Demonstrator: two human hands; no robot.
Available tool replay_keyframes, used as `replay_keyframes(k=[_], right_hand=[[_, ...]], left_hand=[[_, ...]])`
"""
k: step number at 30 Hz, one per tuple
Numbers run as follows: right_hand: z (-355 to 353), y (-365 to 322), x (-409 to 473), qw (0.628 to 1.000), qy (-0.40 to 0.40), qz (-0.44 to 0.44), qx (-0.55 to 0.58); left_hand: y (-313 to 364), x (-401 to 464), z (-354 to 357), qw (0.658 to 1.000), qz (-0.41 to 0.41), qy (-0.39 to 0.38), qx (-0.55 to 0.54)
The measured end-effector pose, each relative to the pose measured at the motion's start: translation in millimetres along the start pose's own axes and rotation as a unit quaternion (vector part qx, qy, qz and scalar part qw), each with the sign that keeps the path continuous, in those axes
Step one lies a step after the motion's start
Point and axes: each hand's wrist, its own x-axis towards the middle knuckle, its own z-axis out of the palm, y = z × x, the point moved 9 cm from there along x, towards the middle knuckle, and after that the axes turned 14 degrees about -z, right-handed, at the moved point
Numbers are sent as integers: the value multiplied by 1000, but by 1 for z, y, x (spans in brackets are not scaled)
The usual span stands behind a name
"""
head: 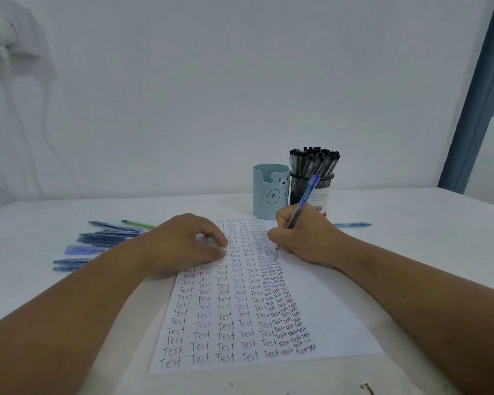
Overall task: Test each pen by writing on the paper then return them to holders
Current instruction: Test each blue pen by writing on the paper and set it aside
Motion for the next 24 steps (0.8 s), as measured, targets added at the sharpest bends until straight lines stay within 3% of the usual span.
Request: replay_keyframes(k=[24], right_hand=[[0, 4, 0, 1000, -2, 3, 6]], left_hand=[[0, -4, -1, 1000, -14, -1, -4]])
